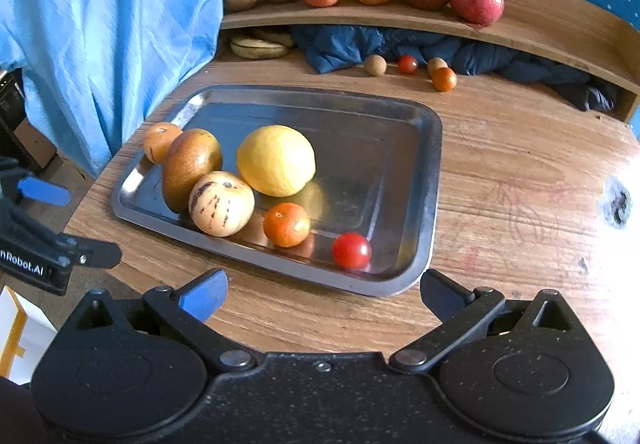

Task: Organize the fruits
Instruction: 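Withdraw both open grippers from the tray toward the remaining fruit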

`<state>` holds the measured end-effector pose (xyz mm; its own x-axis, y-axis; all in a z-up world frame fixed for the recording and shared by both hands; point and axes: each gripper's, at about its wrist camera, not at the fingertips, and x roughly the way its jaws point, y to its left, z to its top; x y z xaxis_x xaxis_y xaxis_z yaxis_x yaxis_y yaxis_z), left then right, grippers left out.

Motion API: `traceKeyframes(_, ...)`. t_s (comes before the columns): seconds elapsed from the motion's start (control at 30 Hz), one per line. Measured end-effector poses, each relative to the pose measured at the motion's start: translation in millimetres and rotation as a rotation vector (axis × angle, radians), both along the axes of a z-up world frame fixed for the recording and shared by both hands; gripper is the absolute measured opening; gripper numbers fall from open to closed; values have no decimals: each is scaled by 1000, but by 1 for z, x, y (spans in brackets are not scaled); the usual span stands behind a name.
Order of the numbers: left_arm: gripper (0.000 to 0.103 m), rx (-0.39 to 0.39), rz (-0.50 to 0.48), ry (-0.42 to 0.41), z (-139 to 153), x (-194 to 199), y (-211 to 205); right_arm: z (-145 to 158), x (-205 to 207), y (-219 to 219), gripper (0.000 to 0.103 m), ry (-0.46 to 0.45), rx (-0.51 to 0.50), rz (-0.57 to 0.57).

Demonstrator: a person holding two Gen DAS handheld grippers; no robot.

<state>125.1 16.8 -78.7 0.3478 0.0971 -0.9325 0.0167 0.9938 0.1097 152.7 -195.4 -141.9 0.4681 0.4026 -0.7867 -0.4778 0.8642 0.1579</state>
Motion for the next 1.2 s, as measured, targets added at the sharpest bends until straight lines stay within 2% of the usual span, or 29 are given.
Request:
traceKeyframes(0.13,103,17,9,22,0,2,1,0,2,-2,102,7,1,-13)
traceKeyframes(0.63,103,32,-58,-14,11,31,-4,3,24,-6,102,-4,24,-52)
traceKeyframes(1.2,103,12,-132,-69,17,93,-21,7,69,-4,102,-16,48,-116)
